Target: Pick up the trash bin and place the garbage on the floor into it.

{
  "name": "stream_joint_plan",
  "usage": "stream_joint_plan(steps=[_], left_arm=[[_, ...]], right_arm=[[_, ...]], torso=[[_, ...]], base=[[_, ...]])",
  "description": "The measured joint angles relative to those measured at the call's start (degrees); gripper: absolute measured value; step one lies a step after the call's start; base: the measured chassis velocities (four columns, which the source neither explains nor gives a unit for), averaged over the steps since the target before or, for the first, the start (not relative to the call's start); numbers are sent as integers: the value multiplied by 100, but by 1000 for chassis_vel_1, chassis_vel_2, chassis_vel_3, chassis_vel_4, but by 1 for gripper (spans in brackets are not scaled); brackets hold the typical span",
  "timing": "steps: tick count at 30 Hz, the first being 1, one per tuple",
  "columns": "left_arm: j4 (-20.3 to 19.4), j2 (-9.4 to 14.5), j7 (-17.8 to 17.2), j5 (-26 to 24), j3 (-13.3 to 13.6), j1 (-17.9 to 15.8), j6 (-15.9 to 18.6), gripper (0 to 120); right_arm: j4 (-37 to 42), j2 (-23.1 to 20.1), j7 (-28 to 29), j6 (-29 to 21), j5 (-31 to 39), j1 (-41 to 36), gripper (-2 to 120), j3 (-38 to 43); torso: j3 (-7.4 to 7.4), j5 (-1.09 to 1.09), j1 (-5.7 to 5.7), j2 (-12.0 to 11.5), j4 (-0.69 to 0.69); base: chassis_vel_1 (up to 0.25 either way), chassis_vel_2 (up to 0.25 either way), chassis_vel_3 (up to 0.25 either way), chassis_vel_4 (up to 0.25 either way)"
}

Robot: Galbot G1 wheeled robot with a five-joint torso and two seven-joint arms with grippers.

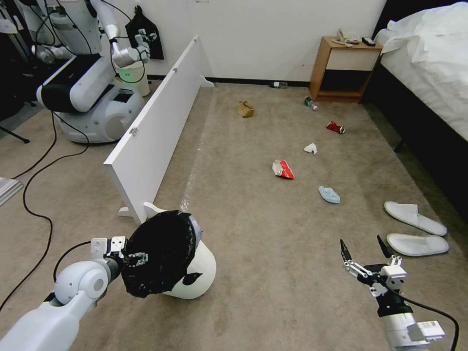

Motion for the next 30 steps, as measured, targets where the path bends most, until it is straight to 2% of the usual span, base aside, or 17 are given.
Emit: stream_joint_plan(steps=[2,4,5,6,8,9,11,12,14,18,21,30], left_arm=[[15,0,33,14,15,-5,0,77],[17,-2,38,16,20,-9,-1,74],[20,-5,56,16,32,-19,-2,67],[20,-5,56,16,32,-19,-2,67],[27,-18,71,26,60,-37,-6,55],[27,-18,71,26,60,-37,-6,55],[37,-31,75,33,78,-51,-11,45],[37,-31,75,33,78,-51,-11,45],[42,-56,111,45,82,-60,-32,34],[40,-65,139,57,81,-66,-39,29],[40,-83,164,54,83,-83,-41,20],[55,-114,178,74,86,-84,-40,20]], right_arm=[[-5,-3,1,0,9,-3,100,18],[-7,-4,2,0,12,-2,100,19],[-11,-4,3,0,16,5,100,20],[-11,-4,3,0,16,5,100,20],[-21,8,18,0,16,26,100,16],[-21,8,18,0,16,26,100,16],[-25,21,28,0,16,34,100,15],[-25,21,28,0,16,34,100,15],[-30,22,37,1,15,35,100,18],[-33,12,39,4,16,35,100,29],[-45,10,44,6,16,53,100,35],[-60,38,46,20,-10,61,100,21]], torso=[[0,-1,0,0,0],[0,-1,0,0,0],[0,0,0,0,0],[0,0,0,0,0],[0,0,0,0,1],[0,0,0,0,1],[0,2,0,1,1],[0,2,0,1,1],[-1,5,0,2,2],[-2,5,0,3,2],[-2,4,0,3,2],[-1,2,0,3,0]], base=[[0,0,0,0],[0,0,0,0],[0,0,0,0],[0,0,0,0],[0,0,0,0],[0,0,0,0],[0,0,0,0],[0,0,0,0],[0,0,0,0],[0,0,0,0],[0,0,0,0],[0,0,0,0]])
